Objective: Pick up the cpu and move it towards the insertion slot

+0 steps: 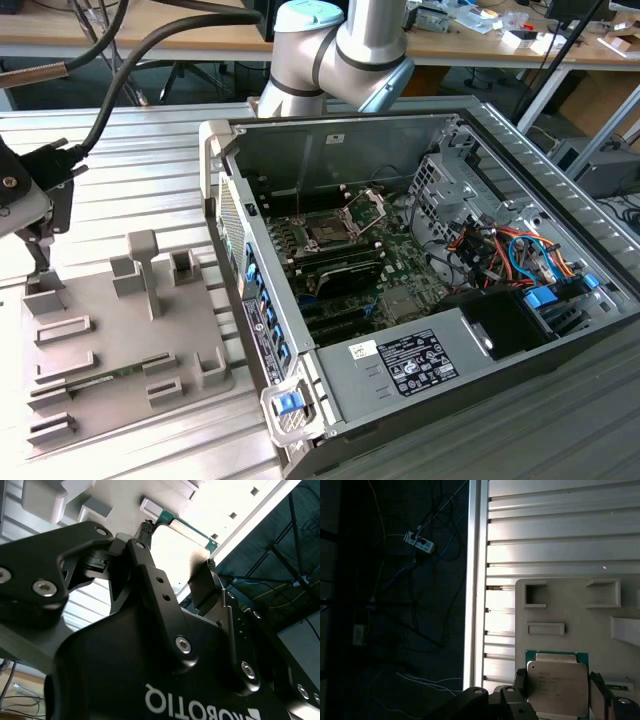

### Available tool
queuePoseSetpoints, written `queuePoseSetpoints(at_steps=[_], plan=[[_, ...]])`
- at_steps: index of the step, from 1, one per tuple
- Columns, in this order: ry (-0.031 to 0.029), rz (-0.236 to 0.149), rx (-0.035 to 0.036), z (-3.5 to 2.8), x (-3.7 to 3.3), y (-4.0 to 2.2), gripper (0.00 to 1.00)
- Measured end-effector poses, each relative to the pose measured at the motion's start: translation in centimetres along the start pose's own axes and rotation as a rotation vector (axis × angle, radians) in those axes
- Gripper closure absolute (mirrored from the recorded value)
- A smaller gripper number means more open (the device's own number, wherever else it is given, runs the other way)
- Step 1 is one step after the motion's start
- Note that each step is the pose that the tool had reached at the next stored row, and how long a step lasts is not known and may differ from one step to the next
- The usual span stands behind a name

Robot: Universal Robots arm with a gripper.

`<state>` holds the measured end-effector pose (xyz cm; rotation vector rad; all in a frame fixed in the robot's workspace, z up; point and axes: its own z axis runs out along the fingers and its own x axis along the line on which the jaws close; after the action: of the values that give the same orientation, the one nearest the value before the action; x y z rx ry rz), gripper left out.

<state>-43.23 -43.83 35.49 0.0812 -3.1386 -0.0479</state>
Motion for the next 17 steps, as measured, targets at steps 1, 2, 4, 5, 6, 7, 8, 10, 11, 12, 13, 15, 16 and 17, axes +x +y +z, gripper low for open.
queuePoseSetpoints(at_steps=[1,2,4,5,6,7,8,10,11,12,13,15,16,17], plan=[[0.0,0.0,0.0,-0.09,0.0,0.0,0.45],[0.0,0.0,0.0,-0.15,0.0,0.0,0.45],[0.0,0.0,0.0,-0.29,0.0,0.01,0.45],[-0.0001,0.0,-0.0001,-0.41,0.0,0.01,0.45],[0.0,0.0,-0.0001,-1.02,0.0,0.03,0.45],[-0.0001,0.0,-0.0001,-1.42,0.0,0.04,0.45],[0.0,0.0,0.0,-1.83,0.0,0.06,0.45],[0.0,0.0,0.0,-1.97,0.0,0.06,0.45],[0.0,0.0,-0.0001,-2.02,0.0,0.06,0.45],[-0.0001,0.0,0.0,-2.08,0.0,0.06,0.45],[0.0,0.0,0.0,-2.16,0.0,0.07,0.45],[0.0,0.0,-0.0001,-2.25,0.0,0.07,0.45],[0.0,0.0,0.0,-2.33,0.0,0.07,0.45],[-0.0001,0.0,-0.0001,-2.38,0.0,0.07,0.45]])
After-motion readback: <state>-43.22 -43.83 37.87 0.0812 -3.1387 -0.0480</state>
